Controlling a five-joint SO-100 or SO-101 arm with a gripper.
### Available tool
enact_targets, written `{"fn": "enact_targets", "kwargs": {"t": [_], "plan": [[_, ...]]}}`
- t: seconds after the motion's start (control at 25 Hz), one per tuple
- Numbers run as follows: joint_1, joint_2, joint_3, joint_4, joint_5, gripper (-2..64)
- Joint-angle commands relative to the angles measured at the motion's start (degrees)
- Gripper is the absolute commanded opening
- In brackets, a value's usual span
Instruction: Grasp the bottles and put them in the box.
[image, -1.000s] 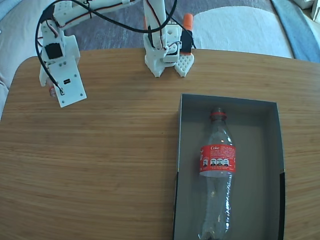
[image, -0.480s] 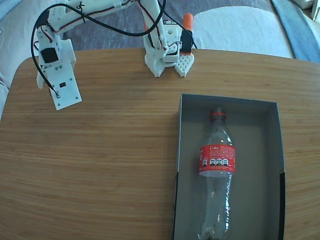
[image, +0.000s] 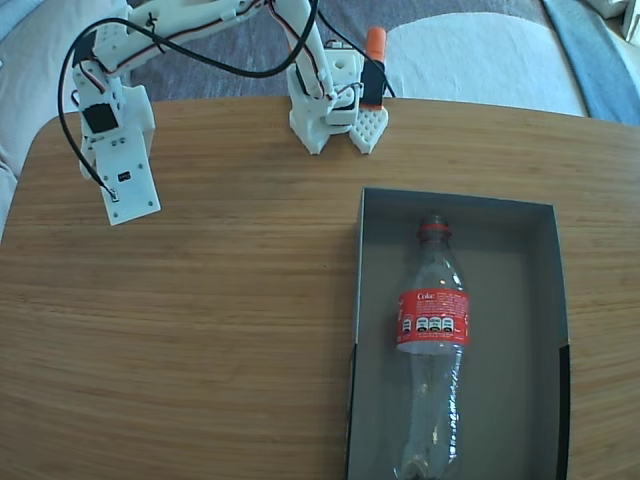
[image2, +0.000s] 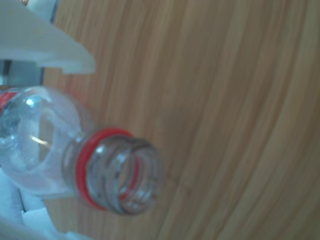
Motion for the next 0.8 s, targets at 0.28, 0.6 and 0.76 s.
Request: {"fn": "enact_targets", "kwargs": {"t": [0.28, 0.6, 0.76], "plan": [[2.02, 1.32, -2.81, -0.26, 0.35, 42.1], [2.46, 0.79, -2.46, -0.09, 0.35, 42.1], [2.29, -0.44, -1.58, -0.26, 0.35, 42.1]]}}
